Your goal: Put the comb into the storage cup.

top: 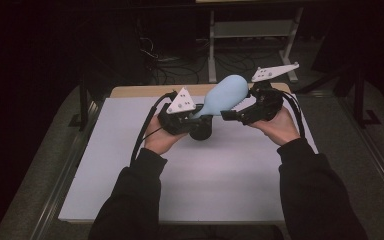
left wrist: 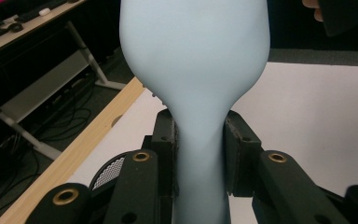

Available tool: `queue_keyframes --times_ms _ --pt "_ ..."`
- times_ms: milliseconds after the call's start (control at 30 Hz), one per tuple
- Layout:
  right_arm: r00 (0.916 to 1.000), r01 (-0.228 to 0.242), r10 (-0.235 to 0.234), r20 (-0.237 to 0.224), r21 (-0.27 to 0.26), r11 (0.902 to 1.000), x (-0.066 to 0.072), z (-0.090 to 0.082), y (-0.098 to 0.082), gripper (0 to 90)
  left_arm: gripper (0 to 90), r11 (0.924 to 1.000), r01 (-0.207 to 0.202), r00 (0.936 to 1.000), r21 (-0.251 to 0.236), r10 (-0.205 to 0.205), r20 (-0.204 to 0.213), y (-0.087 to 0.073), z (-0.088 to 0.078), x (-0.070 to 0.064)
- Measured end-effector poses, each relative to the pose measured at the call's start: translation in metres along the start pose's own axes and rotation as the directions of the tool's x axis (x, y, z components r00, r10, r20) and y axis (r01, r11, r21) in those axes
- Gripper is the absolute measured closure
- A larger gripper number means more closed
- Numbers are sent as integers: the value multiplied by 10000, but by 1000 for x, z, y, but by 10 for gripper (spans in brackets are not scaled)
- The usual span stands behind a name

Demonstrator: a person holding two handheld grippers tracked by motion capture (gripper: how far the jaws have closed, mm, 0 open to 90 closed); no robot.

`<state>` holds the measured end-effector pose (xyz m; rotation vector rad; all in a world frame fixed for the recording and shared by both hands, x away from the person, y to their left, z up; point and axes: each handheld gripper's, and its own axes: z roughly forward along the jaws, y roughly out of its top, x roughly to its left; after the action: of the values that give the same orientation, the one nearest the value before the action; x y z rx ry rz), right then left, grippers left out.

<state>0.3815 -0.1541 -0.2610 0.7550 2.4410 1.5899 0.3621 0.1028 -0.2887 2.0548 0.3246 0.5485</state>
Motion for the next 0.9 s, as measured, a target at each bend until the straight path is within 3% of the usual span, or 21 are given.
queue_keyframes --times_ms 467,633,900 --pt "9996 -184 184 200 -6 9998 2 -1 12 167 702 9998 111 9999 193 -111 -15 -2 3 -2" --pt "9997 -183 183 132 54 9998 2 2 11 179 703 9992 150 9999 378 -153 72 -6 8 -4" --pt "9999 -21 22 -144 50 10000 5 5 12 315 709 9970 93 9996 770 -113 259 -15 23 -11"
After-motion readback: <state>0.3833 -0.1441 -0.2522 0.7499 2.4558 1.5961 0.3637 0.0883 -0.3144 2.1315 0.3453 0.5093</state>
